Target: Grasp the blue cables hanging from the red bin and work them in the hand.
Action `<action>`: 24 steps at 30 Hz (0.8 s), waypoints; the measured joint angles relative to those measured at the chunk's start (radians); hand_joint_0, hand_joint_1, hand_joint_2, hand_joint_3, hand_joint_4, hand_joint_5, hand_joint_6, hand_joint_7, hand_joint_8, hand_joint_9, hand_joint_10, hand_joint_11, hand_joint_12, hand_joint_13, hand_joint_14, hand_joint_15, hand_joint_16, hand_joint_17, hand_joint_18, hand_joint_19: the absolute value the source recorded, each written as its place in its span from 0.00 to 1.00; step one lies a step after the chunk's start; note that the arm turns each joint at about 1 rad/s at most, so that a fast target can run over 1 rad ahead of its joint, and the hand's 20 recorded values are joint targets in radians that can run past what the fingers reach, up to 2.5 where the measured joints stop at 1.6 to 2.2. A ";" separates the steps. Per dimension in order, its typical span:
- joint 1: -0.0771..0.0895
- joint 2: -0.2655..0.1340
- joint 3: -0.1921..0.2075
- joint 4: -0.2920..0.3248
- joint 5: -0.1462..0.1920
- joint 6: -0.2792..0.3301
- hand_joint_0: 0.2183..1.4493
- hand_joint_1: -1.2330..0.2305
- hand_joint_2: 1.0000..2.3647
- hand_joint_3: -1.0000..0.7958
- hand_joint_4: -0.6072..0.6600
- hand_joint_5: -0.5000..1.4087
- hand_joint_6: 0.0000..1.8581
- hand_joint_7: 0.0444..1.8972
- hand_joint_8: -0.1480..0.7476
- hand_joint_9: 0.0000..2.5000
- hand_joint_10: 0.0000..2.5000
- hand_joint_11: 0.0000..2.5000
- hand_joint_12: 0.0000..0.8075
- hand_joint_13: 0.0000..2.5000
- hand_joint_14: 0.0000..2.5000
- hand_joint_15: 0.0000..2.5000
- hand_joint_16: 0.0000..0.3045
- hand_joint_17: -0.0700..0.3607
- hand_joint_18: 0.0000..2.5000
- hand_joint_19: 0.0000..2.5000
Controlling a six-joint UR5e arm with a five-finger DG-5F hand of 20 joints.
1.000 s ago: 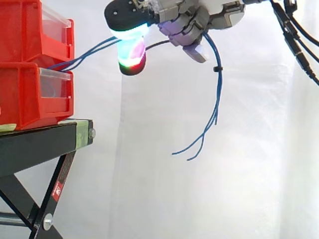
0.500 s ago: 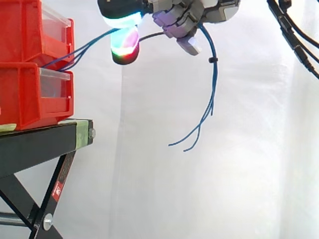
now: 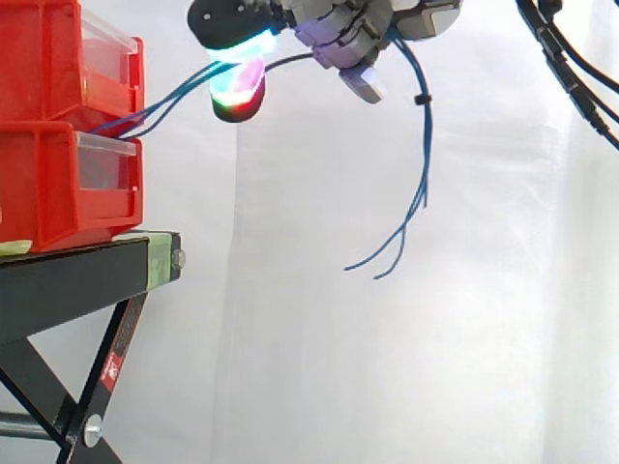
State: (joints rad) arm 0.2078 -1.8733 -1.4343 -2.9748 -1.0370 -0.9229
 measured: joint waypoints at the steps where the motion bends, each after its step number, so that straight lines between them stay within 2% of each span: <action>1: 0.000 0.000 0.000 0.000 0.000 0.000 0.65 0.42 0.02 0.42 0.73 0.44 0.00 0.73 0.74 0.69 1.00 1.00 0.95 0.83 1.00 0.80 0.80 0.59 1.00 0.31; 6: 0.002 -0.001 0.000 0.000 0.001 -0.002 0.65 0.42 0.02 0.44 0.73 0.44 0.00 0.73 0.74 0.69 1.00 1.00 0.95 0.83 1.00 0.80 0.80 0.59 1.00 0.31; 14: 0.002 -0.001 0.000 0.000 0.006 -0.001 0.67 0.42 0.01 0.65 0.72 0.45 0.00 0.73 0.74 0.69 1.00 1.00 0.95 0.83 1.00 0.80 0.80 0.59 1.00 0.31; 24: 0.001 -0.001 0.000 0.000 0.006 0.001 0.64 0.40 0.00 0.69 0.74 0.43 0.00 0.69 0.74 0.69 1.00 1.00 0.95 0.83 1.00 0.80 0.80 0.59 1.00 0.31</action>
State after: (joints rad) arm 0.2093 -1.8739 -1.4343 -2.9744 -1.0306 -0.9215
